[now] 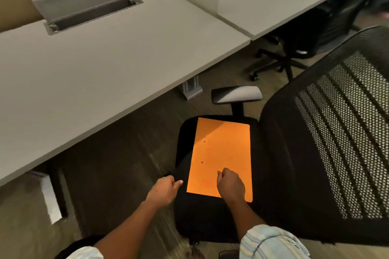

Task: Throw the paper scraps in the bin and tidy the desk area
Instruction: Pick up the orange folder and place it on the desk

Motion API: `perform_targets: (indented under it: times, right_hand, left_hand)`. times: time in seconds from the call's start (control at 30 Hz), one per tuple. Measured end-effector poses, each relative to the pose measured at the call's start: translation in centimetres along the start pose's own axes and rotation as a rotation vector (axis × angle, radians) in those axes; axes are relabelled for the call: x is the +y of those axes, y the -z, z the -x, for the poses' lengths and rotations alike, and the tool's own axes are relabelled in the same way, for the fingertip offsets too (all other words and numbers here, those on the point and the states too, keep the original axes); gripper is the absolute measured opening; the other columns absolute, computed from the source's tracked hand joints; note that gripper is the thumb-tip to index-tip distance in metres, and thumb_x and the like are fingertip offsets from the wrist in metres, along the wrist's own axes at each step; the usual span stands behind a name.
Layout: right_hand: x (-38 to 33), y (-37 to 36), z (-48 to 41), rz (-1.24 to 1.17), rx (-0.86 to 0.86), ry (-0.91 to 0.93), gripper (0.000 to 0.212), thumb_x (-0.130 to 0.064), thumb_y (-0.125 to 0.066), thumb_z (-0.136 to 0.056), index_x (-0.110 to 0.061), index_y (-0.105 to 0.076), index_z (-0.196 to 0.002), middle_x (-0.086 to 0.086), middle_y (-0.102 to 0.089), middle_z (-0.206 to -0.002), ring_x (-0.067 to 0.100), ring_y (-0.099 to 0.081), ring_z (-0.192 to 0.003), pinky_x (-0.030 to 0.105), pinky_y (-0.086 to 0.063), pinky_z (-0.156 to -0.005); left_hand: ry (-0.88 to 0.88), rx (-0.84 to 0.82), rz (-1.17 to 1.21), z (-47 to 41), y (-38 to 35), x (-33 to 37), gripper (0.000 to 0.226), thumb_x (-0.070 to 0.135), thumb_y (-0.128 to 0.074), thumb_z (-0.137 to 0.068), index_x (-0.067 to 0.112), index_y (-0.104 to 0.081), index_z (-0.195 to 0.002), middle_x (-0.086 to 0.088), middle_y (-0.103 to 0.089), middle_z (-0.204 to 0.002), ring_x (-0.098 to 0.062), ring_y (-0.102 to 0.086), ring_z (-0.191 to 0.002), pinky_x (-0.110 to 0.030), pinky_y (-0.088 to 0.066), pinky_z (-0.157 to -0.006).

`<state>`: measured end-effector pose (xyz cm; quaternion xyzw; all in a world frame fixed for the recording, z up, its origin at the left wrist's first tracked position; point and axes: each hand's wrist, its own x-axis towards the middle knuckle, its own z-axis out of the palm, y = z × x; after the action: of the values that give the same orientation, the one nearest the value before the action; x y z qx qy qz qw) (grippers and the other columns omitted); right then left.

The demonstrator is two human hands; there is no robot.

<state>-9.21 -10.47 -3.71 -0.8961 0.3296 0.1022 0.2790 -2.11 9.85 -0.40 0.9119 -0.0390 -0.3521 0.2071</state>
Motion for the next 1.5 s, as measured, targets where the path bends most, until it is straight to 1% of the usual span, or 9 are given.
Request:
perform_targets:
  times: [0.2,0.33,0.5,0.83,0.93,1.1,1.23,1.33,1.5]
  right_hand:
    - [3.4,-1.0,-2.6,-0.02,0.023,-0.133,0.025,-0.032,-0.043,-0.097,-0.012,-0.057,-0.095,0.006,-0.064,-0.095,0.02,-0.06,-0.081,0.03,-0.046,-0.063]
    - [6.0,-1.9,-3.7,-0.04,0.063,-0.306,0.035,-0.034,-0.054,-0.091,-0.011,-0.051,-0.117,0.009,-0.054,-0.115,0.025,-0.055,-0.103,0.039,-0.05,-0.082]
    - [8.7,-3.2,-4.5,-0.047,-0.003,-0.533,0.069,-0.049,-0.063,-0.082,-0.011,-0.037,-0.133,0.013,-0.044,-0.133,0.032,-0.044,-0.122,0.049,-0.04,-0.097]
    - [10.8,-5.3,-5.9,-0.174,-0.056,-0.646,0.071,-0.04,-0.074,-0.076,-0.009,-0.039,-0.129,0.014,-0.044,-0.135,0.035,-0.043,-0.125,0.051,-0.038,-0.1]
    - [10.8,-5.1,-6.1,-0.352,-0.075,-0.708,0.068,-0.029,-0.077,-0.075,-0.005,-0.039,-0.126,0.018,-0.049,-0.13,0.037,-0.05,-0.118,0.05,-0.046,-0.096]
    - [9.3,-3.6,-4.5,-0.423,-0.088,-0.693,0.065,-0.021,-0.078,-0.075,-0.007,-0.039,-0.125,0.018,-0.054,-0.126,0.035,-0.054,-0.114,0.043,-0.048,-0.087]
    - [8.0,-2.4,-2.5,-0.471,-0.094,-0.672,0.064,-0.017,-0.078,-0.075,-0.007,-0.04,-0.126,0.018,-0.054,-0.127,0.036,-0.054,-0.116,0.045,-0.048,-0.092]
    - [6.8,-1.6,-0.6,-0.526,-0.069,-0.678,0.052,-0.015,-0.078,-0.074,-0.008,-0.045,-0.113,0.018,-0.058,-0.12,0.035,-0.057,-0.108,0.043,-0.05,-0.084]
    - [3.1,-0.4,2.7,-0.648,0.001,-0.642,0.039,-0.012,-0.076,-0.077,-0.016,-0.042,-0.095,0.014,-0.061,-0.108,0.029,-0.058,-0.091,0.035,-0.045,-0.07]
  left_hand:
    - [-0.028,-0.04,-0.034,-3.6,-4.2,3.2,0.029,0.036,-0.058,-0.091,0.01,-0.058,-0.104,-0.006,-0.059,-0.107,-0.019,-0.059,-0.091,-0.033,-0.048,-0.081]
    - [-0.017,-0.079,-0.044,-5.4,-7.3,3.9,0.045,0.033,-0.06,-0.091,0.007,-0.049,-0.126,-0.01,-0.046,-0.126,-0.024,-0.053,-0.112,-0.032,-0.044,-0.092]
    - [0.099,0.02,-0.077,-7.1,-9.7,3.7,0.048,0.034,-0.064,-0.087,0.005,-0.05,-0.122,-0.012,-0.047,-0.124,-0.029,-0.048,-0.116,-0.041,-0.046,-0.097]
    - [0.272,0.1,0.165,-9.4,-11.7,2.3,0.063,0.03,-0.077,-0.077,0.001,-0.046,-0.123,-0.017,-0.046,-0.127,-0.035,-0.051,-0.115,-0.043,-0.044,-0.098]
    - [0.306,0.078,0.115,-9.5,-10.9,1.8,0.051,0.034,-0.072,-0.081,0.006,-0.053,-0.118,-0.014,-0.052,-0.123,-0.032,-0.053,-0.112,-0.041,-0.046,-0.094]
    - [0.265,0.048,0.239,-7.9,-8.8,1.0,0.018,0.013,-0.063,-0.085,0.013,-0.056,-0.102,-0.007,-0.06,-0.103,-0.023,-0.059,-0.092,-0.036,-0.051,-0.076]
    - [0.217,-0.005,0.408,-5.4,-6.8,0.9,0.019,0.003,-0.055,-0.088,0.016,-0.051,-0.1,-0.004,-0.057,-0.098,-0.016,-0.056,-0.084,-0.028,-0.046,-0.064]
    - [0.18,-0.011,0.455,-3.2,-5.3,0.5,0.019,0.0,-0.054,-0.088,0.016,-0.051,-0.098,-0.004,-0.058,-0.098,-0.018,-0.058,-0.089,-0.032,-0.052,-0.071]
    - [0.154,0.048,0.527,0.6,-2.2,-0.4,0.022,0.002,-0.051,-0.092,0.02,-0.049,-0.104,0.003,-0.056,-0.095,-0.007,-0.056,-0.081,-0.021,-0.044,-0.057]
